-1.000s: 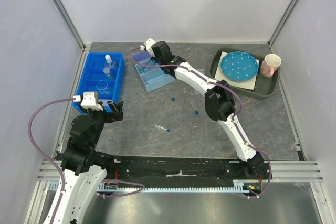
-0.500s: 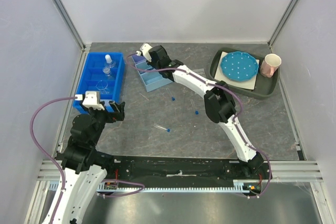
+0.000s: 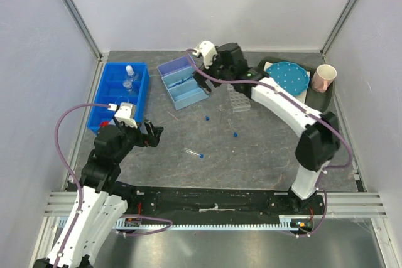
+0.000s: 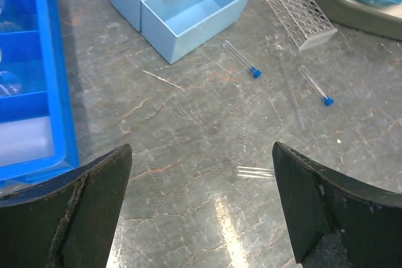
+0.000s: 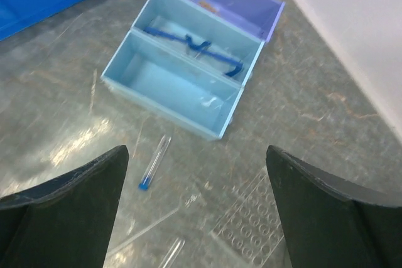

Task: Organize the chemistry lab equipment

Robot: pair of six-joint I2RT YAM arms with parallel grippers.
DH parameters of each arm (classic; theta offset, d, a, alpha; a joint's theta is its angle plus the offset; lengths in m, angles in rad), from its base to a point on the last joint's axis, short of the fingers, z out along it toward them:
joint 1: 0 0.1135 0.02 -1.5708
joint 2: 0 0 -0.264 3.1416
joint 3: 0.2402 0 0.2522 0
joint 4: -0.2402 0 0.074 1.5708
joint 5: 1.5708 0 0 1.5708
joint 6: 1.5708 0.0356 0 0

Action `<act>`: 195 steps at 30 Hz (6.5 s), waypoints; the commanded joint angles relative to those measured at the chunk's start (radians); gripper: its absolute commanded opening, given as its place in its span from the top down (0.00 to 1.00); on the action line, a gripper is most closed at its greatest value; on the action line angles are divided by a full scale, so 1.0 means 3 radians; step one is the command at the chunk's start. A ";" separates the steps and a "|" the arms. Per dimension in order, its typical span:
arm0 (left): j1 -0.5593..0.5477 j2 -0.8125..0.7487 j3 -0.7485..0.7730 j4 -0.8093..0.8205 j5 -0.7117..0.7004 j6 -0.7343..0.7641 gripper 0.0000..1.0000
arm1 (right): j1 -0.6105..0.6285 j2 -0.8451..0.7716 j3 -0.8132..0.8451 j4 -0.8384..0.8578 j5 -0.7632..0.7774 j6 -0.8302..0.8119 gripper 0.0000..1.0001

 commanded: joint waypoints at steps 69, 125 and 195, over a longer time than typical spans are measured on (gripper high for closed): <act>-0.1722 0.5510 0.3513 -0.0457 -0.0708 -0.0746 0.43 | -0.1840 -0.2034 -0.2507 0.0011 -0.2444 0.0150 0.02; -0.1789 0.4888 0.3330 -0.0549 -0.0882 -0.0216 0.92 | -0.1845 -0.2044 -0.2507 -0.0020 -0.2347 0.0053 0.02; -0.0684 0.5731 0.4730 -0.1198 -0.0683 0.1827 0.64 | -0.2004 -0.1952 -0.2517 -0.0030 -0.2382 0.0043 0.02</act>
